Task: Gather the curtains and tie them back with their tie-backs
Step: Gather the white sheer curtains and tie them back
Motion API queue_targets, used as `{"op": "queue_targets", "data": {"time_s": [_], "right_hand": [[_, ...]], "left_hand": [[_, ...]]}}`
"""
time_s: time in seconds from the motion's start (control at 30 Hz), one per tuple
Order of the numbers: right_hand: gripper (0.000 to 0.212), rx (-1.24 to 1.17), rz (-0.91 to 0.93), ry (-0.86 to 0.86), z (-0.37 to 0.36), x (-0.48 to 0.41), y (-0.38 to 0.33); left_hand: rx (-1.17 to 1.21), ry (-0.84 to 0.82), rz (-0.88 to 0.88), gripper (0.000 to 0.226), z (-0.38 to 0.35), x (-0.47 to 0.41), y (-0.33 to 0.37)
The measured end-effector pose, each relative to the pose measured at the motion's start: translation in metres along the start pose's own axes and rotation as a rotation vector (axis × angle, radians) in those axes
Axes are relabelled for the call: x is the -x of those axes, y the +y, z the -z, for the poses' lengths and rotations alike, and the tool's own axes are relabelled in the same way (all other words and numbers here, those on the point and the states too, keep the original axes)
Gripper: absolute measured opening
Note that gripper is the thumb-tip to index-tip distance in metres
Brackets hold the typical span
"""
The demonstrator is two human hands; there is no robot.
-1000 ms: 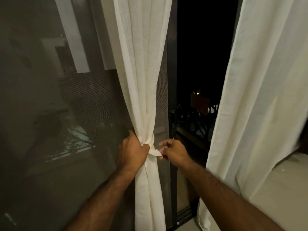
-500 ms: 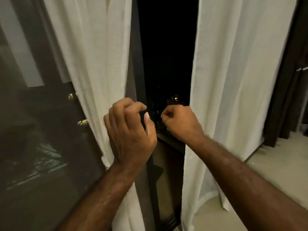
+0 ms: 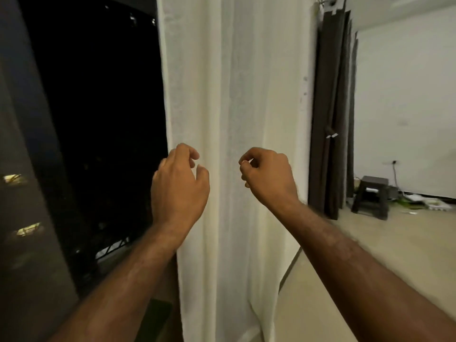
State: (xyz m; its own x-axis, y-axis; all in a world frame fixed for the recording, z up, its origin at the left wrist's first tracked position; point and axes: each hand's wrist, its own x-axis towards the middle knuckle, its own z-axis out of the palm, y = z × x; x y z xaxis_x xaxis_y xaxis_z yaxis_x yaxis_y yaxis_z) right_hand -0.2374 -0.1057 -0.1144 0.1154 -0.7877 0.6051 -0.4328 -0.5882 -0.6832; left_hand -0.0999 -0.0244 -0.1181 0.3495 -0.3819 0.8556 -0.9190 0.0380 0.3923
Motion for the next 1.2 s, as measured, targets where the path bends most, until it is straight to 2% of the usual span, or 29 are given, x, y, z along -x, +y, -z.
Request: {"op": "queue_targets", "data": {"time_s": [0.2, 0.37, 0.47, 0.6, 0.7, 0.8, 0.9, 1.03, 1.2], "right_hand": [[0.023, 0.047, -0.100, 0.125, 0.013, -0.074, 0.070], [0.024, 0.056, -0.161, 0.179, 0.009, -0.130, 0.122], [0.034, 0.029, -0.175, 0.174, 0.001, -0.165, 0.152], [0.054, -0.009, -0.225, 0.207, -0.008, -0.217, 0.189], [0.070, -0.070, -0.281, 0.217, -0.013, -0.254, 0.212], [0.082, -0.155, -0.310, 0.211, -0.022, -0.300, 0.236], [0.089, -0.195, -0.329, 0.206, -0.030, -0.332, 0.257], [0.099, -0.211, -0.356, 0.203, -0.045, -0.402, 0.308], [0.106, -0.336, -0.353, 0.167, -0.060, -0.466, 0.354]], "left_hand": [[0.016, -0.054, -0.031, 0.030, -0.088, -0.051, 0.015], [-0.031, -0.012, -0.074, 0.061, -0.159, -0.089, 0.006], [-0.067, 0.053, -0.108, 0.081, -0.193, -0.106, -0.005], [-0.040, 0.031, -0.128, 0.096, -0.234, -0.135, -0.021], [-0.045, 0.011, -0.175, 0.097, -0.257, -0.150, -0.031], [-0.035, 0.010, -0.237, 0.088, -0.291, -0.167, -0.037], [0.019, -0.028, -0.184, 0.076, -0.310, -0.181, -0.039], [0.022, 0.042, -0.172, 0.056, -0.366, -0.208, -0.039], [-0.061, 0.114, -0.132, 0.073, -0.412, -0.235, -0.037]]}}
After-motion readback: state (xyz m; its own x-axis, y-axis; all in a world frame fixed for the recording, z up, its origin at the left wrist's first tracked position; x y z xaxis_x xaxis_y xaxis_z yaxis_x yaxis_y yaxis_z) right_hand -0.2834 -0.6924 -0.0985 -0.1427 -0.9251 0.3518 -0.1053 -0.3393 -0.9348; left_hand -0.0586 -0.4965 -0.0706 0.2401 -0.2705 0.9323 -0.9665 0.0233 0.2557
